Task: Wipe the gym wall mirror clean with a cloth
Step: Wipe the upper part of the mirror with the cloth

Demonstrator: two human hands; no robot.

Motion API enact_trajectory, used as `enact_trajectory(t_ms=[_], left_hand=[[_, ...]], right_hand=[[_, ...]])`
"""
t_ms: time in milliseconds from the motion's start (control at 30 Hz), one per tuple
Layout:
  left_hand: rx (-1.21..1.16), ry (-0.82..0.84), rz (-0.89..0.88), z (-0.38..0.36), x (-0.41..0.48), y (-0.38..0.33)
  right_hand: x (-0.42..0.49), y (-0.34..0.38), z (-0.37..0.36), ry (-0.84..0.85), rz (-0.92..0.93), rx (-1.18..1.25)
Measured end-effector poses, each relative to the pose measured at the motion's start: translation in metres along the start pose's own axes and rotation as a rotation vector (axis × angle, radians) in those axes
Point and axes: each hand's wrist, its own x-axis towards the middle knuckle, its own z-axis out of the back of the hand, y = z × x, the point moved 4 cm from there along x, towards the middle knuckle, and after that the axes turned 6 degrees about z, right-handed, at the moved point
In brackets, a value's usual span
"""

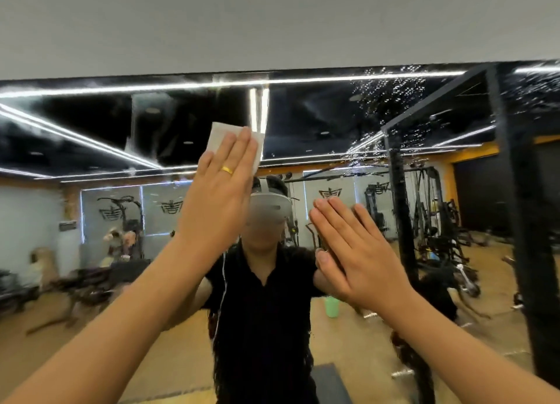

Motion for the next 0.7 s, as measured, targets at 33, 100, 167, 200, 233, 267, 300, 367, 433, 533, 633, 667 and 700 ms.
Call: enact_trajectory(t_ms=[33,100,167,200,233,267,300,367,433,533,633,667,700], left_hand=[[0.006,0.008,-0.011,-0.001,0.001,0.001],[0.019,0.005,-0.020,0.001,0.015,0.000],[0.024,-0.005,-0.014,0.005,0.040,-0.004],[0.034,-0.008,-0.009,0.007,0.051,-0.005],[0.048,-0.018,-0.005,0.008,0.062,-0.007],[0.062,-0.031,-0.005,0.008,0.073,-0.008],[0.069,-0.042,-0.006,0.008,0.083,-0.010],[0.069,-0.052,-0.004,0.006,0.099,-0.012],[0.056,-0.054,0.003,0.005,0.104,-0.012],[0.047,-0.061,0.020,0.003,0.083,-0.013],[0.013,-0.084,0.009,-0.005,0.044,-0.017],[-0.001,-0.086,0.006,-0.007,0.036,-0.018],[-0.012,-0.089,0.003,-0.008,0.033,-0.018]], right_hand=[[-0.001,0.000,0.000,0.006,-0.004,0.002],[-0.001,-0.001,-0.001,0.011,-0.003,-0.005],[0.000,-0.003,0.000,0.019,-0.005,-0.015],[0.000,-0.003,0.000,0.021,-0.006,-0.013],[0.000,-0.002,-0.001,0.020,-0.007,-0.007],[0.000,-0.001,-0.001,0.018,-0.009,-0.001],[-0.001,-0.001,-0.002,0.017,-0.011,0.003],[-0.001,-0.001,-0.003,0.020,-0.008,0.007],[-0.001,0.001,-0.004,0.027,-0.009,0.007],[-0.001,0.001,-0.004,0.034,-0.012,0.006],[-0.001,-0.002,-0.003,0.041,-0.013,0.000],[-0.001,-0.002,-0.003,0.041,-0.014,0.002],[-0.001,-0.002,-0.003,0.039,-0.016,0.003]])
